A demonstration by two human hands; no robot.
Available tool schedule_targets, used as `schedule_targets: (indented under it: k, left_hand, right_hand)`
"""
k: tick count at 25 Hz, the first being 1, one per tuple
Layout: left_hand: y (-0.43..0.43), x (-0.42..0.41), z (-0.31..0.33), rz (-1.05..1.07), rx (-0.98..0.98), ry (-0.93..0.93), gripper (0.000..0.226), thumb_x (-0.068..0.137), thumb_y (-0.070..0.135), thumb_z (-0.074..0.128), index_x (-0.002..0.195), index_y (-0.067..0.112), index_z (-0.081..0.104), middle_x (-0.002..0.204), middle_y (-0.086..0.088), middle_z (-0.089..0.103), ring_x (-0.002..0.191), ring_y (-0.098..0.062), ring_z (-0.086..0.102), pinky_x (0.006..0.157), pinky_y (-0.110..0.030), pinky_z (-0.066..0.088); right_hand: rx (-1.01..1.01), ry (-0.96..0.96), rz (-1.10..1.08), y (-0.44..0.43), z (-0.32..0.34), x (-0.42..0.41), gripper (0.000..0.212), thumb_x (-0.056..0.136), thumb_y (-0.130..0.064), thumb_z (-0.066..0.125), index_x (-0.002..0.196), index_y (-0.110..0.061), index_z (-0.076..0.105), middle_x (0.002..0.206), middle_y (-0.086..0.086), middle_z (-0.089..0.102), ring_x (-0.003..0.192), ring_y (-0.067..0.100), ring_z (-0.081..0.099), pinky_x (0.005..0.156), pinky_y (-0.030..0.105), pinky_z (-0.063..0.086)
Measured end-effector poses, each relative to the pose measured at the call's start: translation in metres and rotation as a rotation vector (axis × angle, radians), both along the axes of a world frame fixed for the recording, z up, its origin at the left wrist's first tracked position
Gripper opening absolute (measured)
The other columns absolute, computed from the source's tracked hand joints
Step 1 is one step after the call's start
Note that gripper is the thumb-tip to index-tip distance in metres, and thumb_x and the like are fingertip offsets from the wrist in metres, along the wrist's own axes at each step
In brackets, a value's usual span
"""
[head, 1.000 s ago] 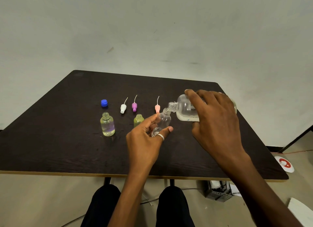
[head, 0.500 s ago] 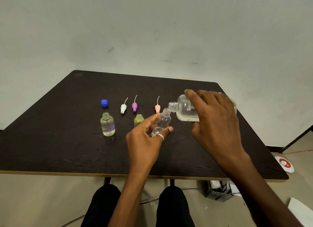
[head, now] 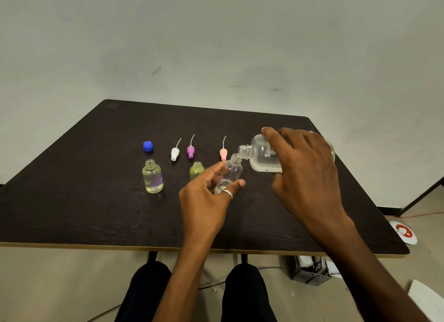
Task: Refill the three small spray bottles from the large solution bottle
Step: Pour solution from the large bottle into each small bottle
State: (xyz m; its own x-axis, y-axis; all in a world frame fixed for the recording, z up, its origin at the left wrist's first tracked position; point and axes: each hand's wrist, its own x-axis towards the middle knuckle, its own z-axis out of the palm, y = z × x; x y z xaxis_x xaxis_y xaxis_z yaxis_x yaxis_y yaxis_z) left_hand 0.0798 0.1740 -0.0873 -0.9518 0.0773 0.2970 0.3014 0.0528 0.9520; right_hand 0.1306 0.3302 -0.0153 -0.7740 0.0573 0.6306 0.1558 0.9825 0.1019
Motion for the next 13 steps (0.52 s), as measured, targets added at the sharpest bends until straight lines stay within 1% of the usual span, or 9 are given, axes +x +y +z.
schedule_targets:
  k: [2,7,10,13]
  left_hand:
    - [0.0000,-0.0005,0.0001,-0.004,-0.003,-0.006,0.053,0.073,0.024,0.087,0.121,0.033,0.066,0.100,0.026,0.067,0.095,0.016,0.063,0.076,-0.005,0.050]
    - [0.0002,-0.0012,-0.0017,-0.003,0.006,-0.015,0.053,0.073,0.025,0.087,0.122,0.029,0.068,0.107,0.019,0.071,0.099,0.009,0.066,0.083,-0.011,0.053]
    - [0.0005,-0.0002,-0.0009,-0.012,0.014,-0.016,0.051,0.073,0.023,0.087,0.119,0.032,0.068,0.102,0.022,0.070,0.096,0.012,0.066,0.080,-0.008,0.052]
    - [0.0004,-0.0008,-0.0014,-0.016,0.016,-0.015,0.051,0.074,0.022,0.087,0.121,0.028,0.069,0.104,0.018,0.072,0.097,0.011,0.066,0.078,-0.007,0.051]
  right_hand:
    - [-0.004,0.002,0.002,-0.0004,-0.0003,-0.0002,0.076,0.067,-0.009,0.075,0.138,-0.021,0.049,0.126,0.007,0.059,0.118,0.032,0.051,0.097,0.047,0.042]
    - [-0.006,0.012,0.008,0.0003,-0.0015,-0.0013,0.078,0.064,-0.008,0.078,0.136,-0.020,0.050,0.125,0.009,0.060,0.117,0.034,0.052,0.097,0.048,0.043]
    - [-0.004,0.008,0.007,0.0010,-0.0023,-0.0019,0.079,0.064,-0.010,0.080,0.137,-0.019,0.050,0.126,0.009,0.059,0.118,0.034,0.052,0.097,0.048,0.043]
    - [0.003,0.015,0.014,0.0011,-0.0027,-0.0019,0.079,0.063,-0.010,0.080,0.137,-0.019,0.051,0.126,0.010,0.060,0.117,0.034,0.052,0.097,0.048,0.043]
